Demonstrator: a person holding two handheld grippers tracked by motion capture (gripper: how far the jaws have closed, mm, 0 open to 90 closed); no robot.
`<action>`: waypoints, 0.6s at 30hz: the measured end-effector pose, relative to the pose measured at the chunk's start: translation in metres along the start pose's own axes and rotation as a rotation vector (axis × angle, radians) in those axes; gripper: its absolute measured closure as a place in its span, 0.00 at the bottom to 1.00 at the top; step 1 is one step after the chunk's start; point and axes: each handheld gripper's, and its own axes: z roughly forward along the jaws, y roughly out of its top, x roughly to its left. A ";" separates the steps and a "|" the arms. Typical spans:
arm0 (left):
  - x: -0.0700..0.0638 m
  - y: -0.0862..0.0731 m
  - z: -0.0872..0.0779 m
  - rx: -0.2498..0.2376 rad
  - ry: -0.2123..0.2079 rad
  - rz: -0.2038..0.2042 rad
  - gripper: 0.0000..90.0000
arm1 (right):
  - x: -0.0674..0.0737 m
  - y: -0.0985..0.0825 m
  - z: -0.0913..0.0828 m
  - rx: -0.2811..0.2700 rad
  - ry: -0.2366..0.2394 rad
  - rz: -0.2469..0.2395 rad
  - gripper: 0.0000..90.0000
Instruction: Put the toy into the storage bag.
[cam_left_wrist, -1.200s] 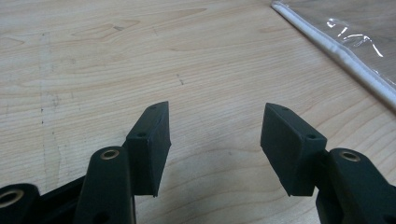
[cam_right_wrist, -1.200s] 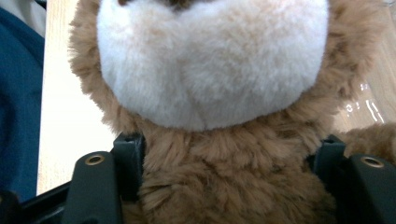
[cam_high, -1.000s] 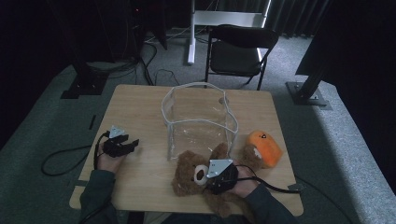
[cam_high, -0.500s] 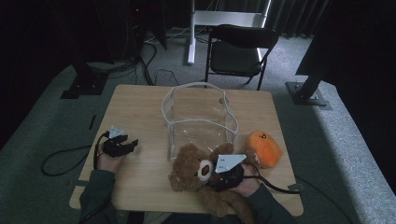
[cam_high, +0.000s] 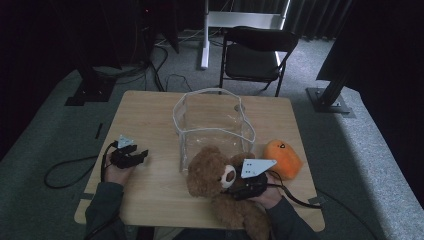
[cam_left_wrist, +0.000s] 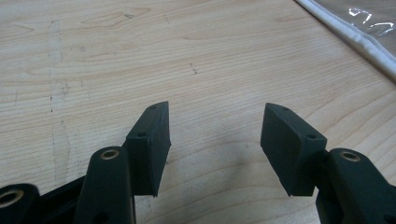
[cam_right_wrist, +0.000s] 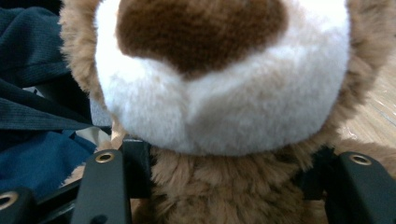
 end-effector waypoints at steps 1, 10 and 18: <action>0.000 0.000 0.000 0.001 -0.001 0.000 0.48 | 0.000 0.000 -0.001 -0.005 0.000 0.004 0.43; -0.001 -0.001 0.002 0.009 0.000 0.002 0.48 | -0.003 0.004 -0.008 -0.057 0.017 0.026 0.43; -0.001 -0.001 0.003 0.017 -0.001 0.004 0.48 | -0.002 0.009 -0.016 -0.101 0.024 0.030 0.43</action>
